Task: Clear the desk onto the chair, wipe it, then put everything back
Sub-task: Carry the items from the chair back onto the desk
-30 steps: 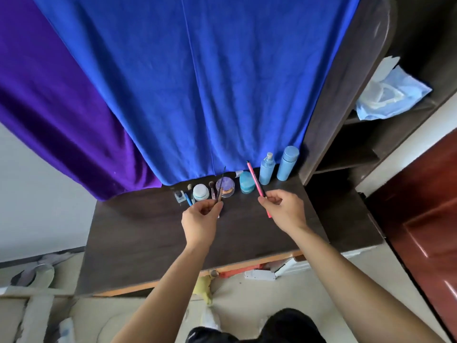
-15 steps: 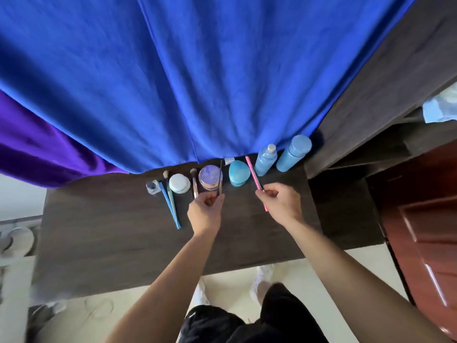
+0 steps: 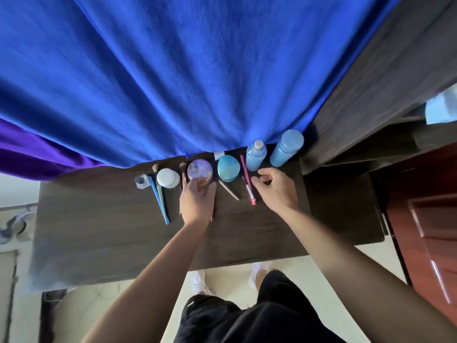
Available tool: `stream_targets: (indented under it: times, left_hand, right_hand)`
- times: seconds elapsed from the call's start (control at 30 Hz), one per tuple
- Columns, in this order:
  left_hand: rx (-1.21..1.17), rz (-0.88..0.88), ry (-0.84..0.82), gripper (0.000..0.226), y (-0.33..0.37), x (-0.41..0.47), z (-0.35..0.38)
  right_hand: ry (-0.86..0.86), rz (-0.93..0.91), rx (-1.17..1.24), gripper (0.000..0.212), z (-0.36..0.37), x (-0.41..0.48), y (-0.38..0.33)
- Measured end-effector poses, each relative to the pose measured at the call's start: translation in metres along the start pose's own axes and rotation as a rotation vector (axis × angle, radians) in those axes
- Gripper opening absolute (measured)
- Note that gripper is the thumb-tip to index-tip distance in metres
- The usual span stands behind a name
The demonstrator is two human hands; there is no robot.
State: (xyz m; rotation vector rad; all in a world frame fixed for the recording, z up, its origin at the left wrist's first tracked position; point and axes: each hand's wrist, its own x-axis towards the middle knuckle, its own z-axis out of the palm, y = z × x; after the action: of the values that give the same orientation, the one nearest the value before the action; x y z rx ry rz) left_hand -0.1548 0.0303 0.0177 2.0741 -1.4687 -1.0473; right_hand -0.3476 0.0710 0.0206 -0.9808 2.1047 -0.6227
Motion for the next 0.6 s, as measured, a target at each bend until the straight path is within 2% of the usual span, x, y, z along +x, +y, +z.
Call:
stream_targets:
  times: [0.17,0.3,0.43,0.6]
  left_hand:
    - [0.156,0.483,0.028,0.046,0.03,-0.007,-0.055]
    - [0.238,0.78,0.027,0.06,0.033,-0.016,-0.092]
    - [0.278,1.003,-0.102,0.065,0.023,-0.036,-0.107]
    - [0.338,1.242,-0.282,0.065,0.023,-0.104,-0.096]
  right_hand:
    - [0.157,-0.204,-0.163,0.028,-0.035,-0.033,-0.028]
    - [0.408,-0.263,-0.196,0.031,-0.047,-0.087,-0.039]
    - [0.683,-0.205,-0.204,0.043,-0.036,-0.168,-0.02]
    - [0.801,-0.049,-0.378,0.053,-0.034,-0.276,0.03]
